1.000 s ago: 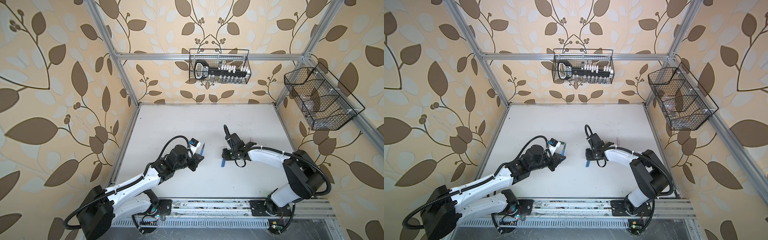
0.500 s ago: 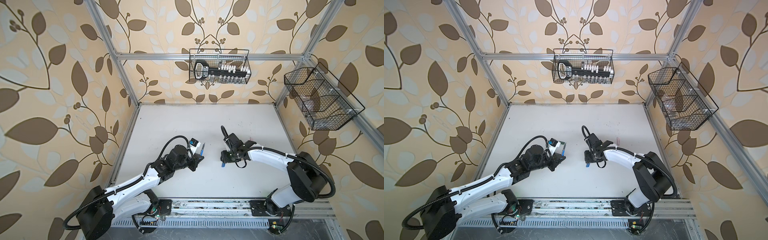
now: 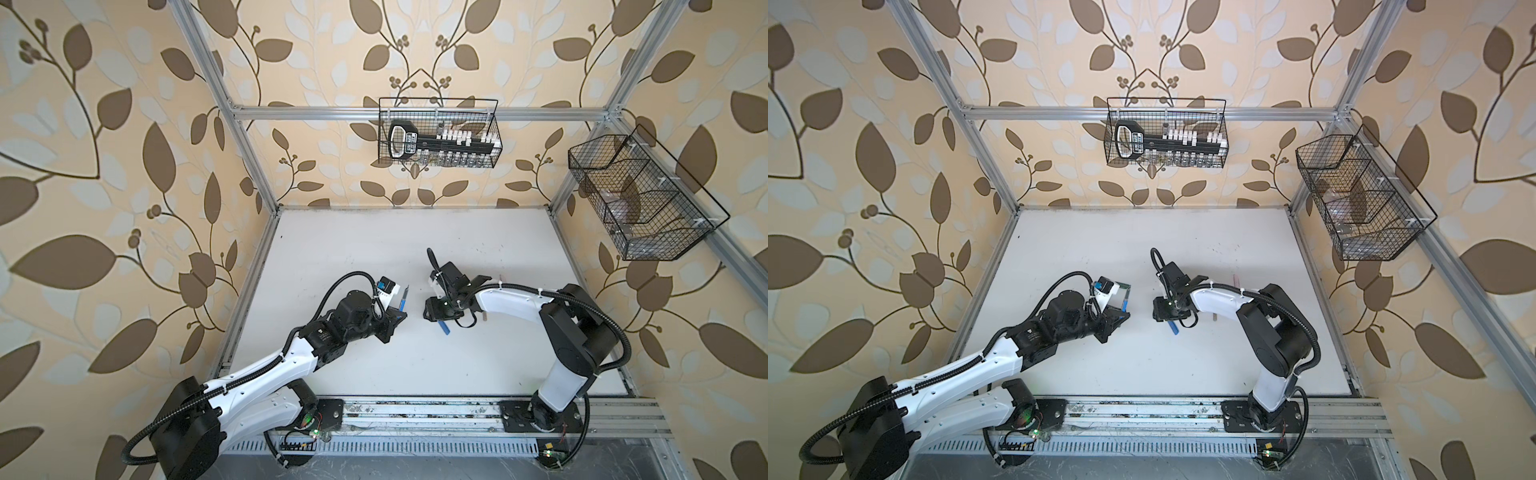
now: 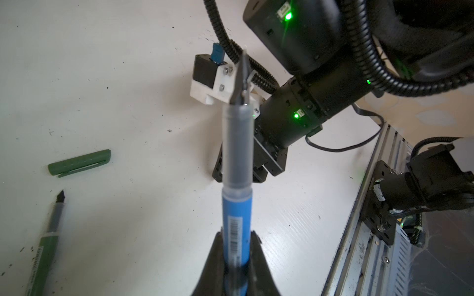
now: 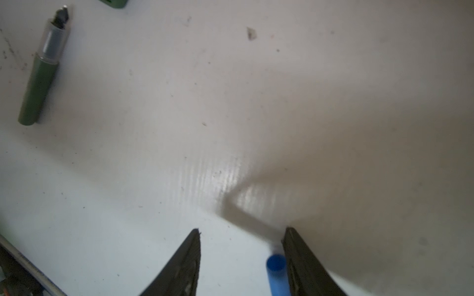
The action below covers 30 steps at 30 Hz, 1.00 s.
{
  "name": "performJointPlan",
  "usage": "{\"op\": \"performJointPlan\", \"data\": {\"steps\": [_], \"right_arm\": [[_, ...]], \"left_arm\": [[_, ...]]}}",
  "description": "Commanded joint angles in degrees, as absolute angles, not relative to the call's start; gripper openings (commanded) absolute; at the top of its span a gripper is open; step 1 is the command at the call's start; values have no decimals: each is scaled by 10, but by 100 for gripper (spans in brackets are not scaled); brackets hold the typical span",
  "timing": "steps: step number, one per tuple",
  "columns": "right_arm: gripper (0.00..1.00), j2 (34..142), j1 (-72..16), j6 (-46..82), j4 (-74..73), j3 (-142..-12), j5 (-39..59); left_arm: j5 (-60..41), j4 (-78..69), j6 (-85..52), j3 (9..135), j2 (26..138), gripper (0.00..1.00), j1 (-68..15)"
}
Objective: Insert the pens into the pen caps
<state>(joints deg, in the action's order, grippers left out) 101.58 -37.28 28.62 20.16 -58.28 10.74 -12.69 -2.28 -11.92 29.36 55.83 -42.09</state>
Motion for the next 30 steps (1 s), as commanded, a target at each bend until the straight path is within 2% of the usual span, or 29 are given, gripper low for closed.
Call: {"op": "performJointPlan", "data": {"steps": [1, 9, 17, 22, 30], "right_arm": [[53, 1031, -389, 276, 208, -589, 144], [49, 961, -428, 301, 264, -524, 138], [53, 881, -423, 337, 284, -471, 85], [55, 891, -402, 327, 218, -461, 95], [57, 908, -368, 312, 215, -464, 96]], "left_arm": [[-110, -22, -107, 299, 544, 0, -425], [-115, -19, -106, 299, 535, 0, -426], [-119, -24, -108, 297, 534, 0, -425], [-118, -23, -106, 296, 533, 0, -426], [-114, -20, -104, 299, 533, 0, -426]]}}
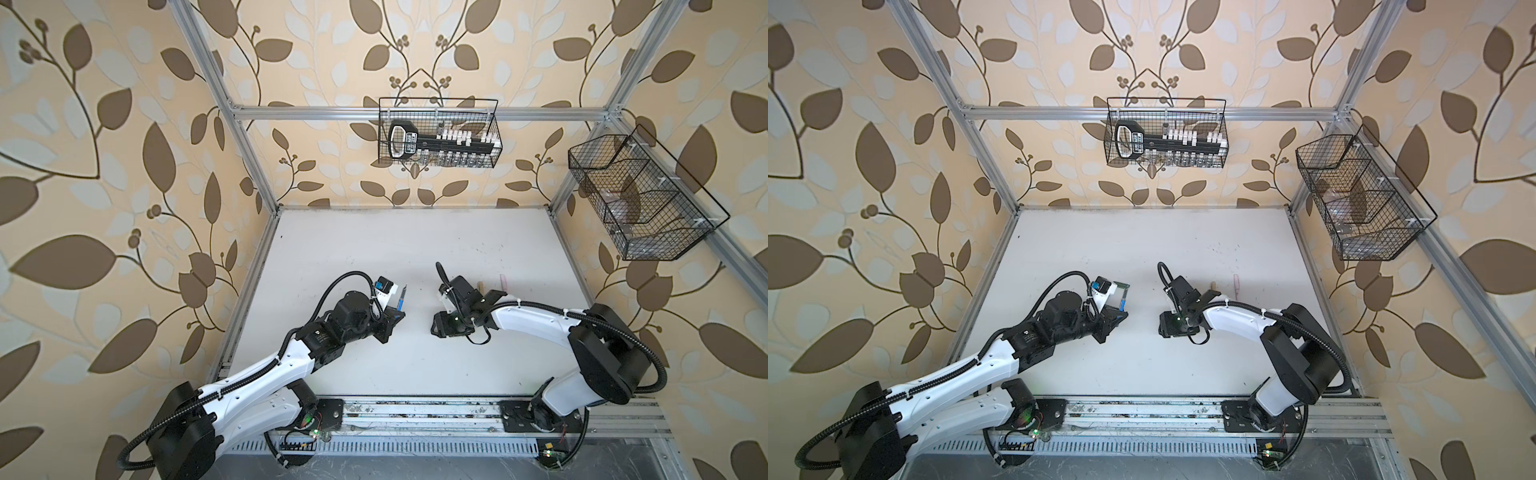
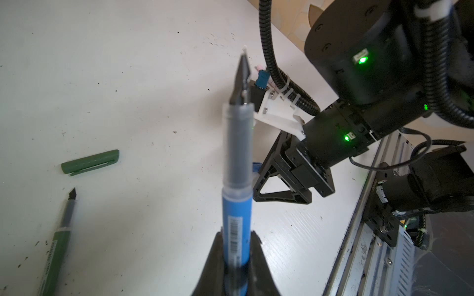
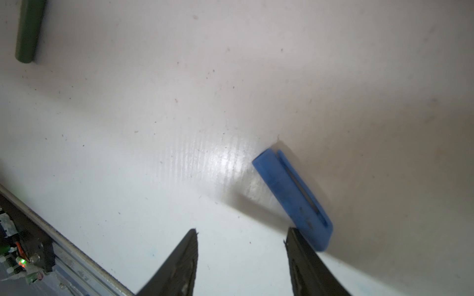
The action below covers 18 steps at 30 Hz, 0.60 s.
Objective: Insert the pens into the pen caps
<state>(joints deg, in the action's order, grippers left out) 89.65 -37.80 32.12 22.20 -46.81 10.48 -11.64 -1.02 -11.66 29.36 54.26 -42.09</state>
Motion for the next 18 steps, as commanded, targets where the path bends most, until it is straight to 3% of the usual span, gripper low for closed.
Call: {"op": "performJointPlan", "data": {"steps": [1, 18], "right_arm": [[57, 911, -366, 310, 216, -467, 91], [59, 991, -350, 261, 234, -567, 63]], "left_arm": [[-114, -19, -103, 298, 533, 0, -426], [-111, -17, -102, 299, 539, 0, -426]]}}
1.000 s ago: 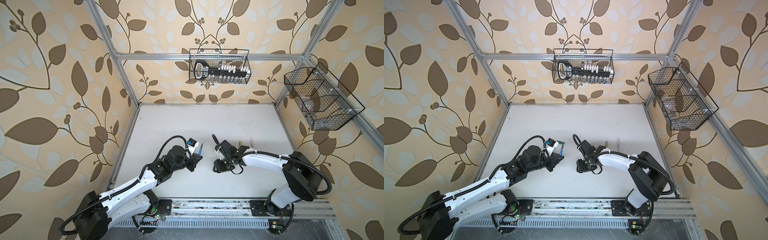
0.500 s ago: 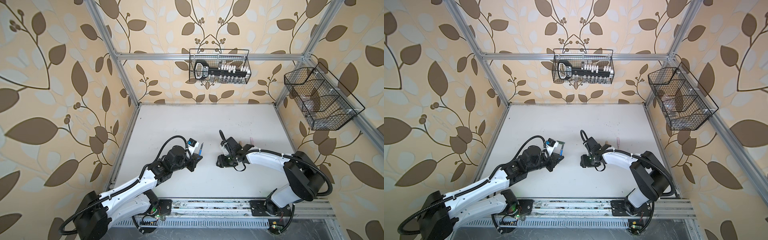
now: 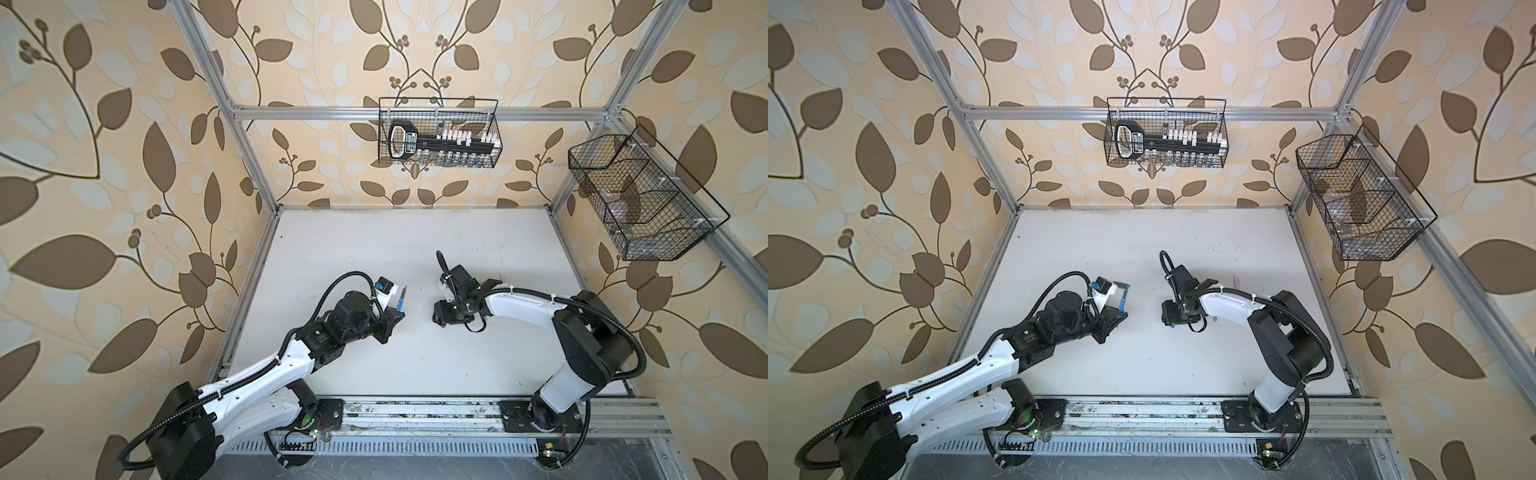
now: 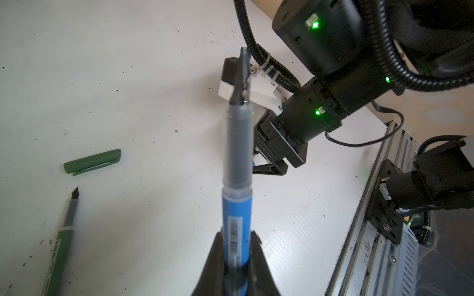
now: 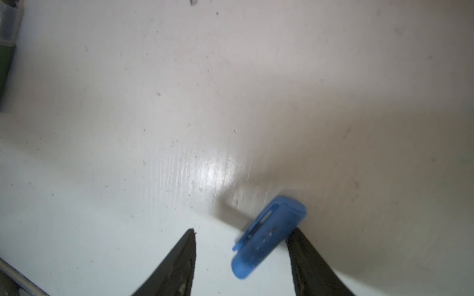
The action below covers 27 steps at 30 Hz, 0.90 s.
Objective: Insert the pens into the pen caps
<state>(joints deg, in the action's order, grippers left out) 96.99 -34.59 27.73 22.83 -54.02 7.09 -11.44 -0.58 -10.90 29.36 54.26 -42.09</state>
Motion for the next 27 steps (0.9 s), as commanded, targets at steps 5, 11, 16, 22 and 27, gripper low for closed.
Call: {"op": "performJointPlan", "data": {"steps": [5, 11, 16, 22, 27], "right_arm": [[56, 1017, -359, 250, 276, -600, 61], [51, 1042, -361, 199, 375, -639, 14], [47, 1088, -363, 170, 409, -673, 5], [33, 1111, -366, 165, 410, -684, -1], [18, 1096, -369, 169, 401, -669, -14]], "left_arm": [[-113, -18, -102, 298, 538, 0, -425], [-116, -18, -102, 297, 533, 0, -426], [-123, -28, -101, 294, 532, 0, -426], [-126, -30, -102, 294, 531, 0, -426], [-125, -32, -101, 292, 533, 0, -425]]}}
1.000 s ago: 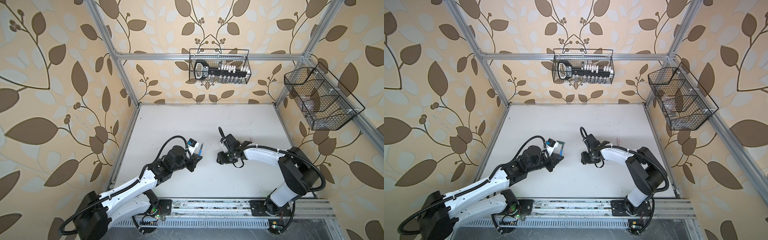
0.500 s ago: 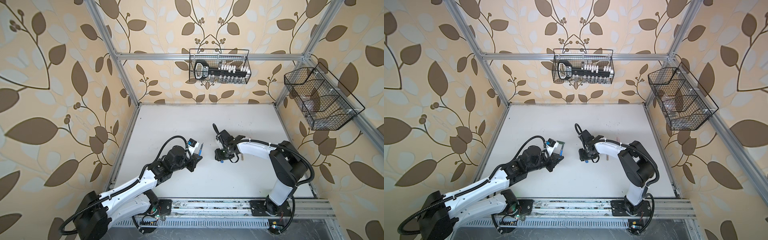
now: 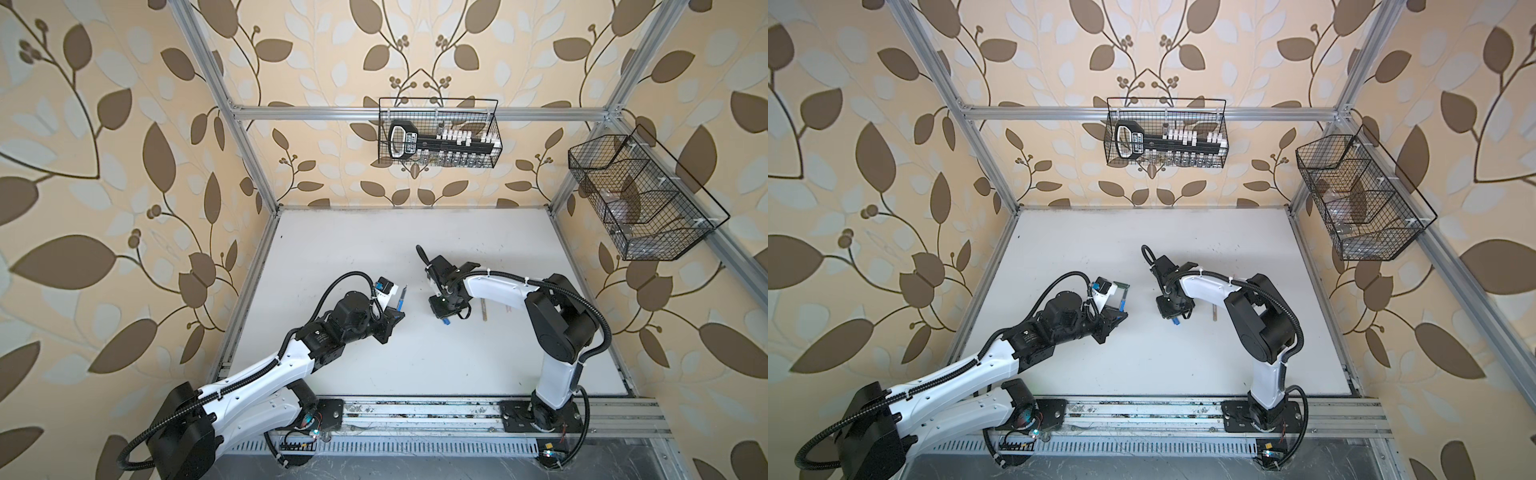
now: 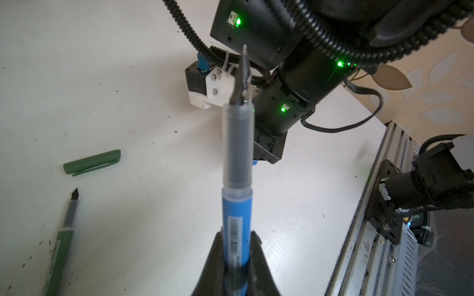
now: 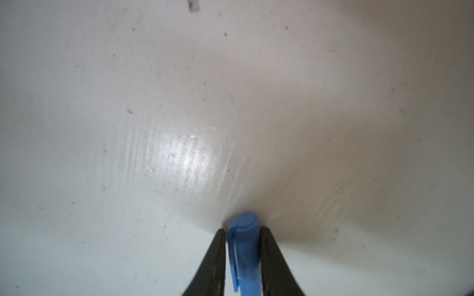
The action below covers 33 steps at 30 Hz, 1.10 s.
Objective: Insert the pens into the pen caps
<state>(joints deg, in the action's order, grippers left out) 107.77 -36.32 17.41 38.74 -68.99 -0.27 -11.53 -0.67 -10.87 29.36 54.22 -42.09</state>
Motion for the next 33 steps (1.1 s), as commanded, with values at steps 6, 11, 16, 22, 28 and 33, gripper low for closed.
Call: {"op": "performJointPlan", "data": {"steps": [6, 11, 16, 22, 28, 33], "right_arm": [[11, 1004, -366, 184, 295, -610, 5], [12, 890, -347, 236, 130, -518, 74], [12, 756, -334, 330, -60, -408, 118], [13, 636, -334, 387, -201, -319, 80], [13, 629, -344, 438, -315, -278, 97], [13, 647, -362, 448, -361, -275, 100]], "left_arm": [[-134, -60, -113, 282, 556, 0, -426], [-143, -81, -116, 289, 606, 0, -436], [-142, -81, -100, 310, 663, 0, -465], [-147, -93, -98, 317, 681, 0, -478], [-151, -97, -98, 328, 684, 0, -488], [-142, -97, -96, 324, 669, 0, -496]]}}
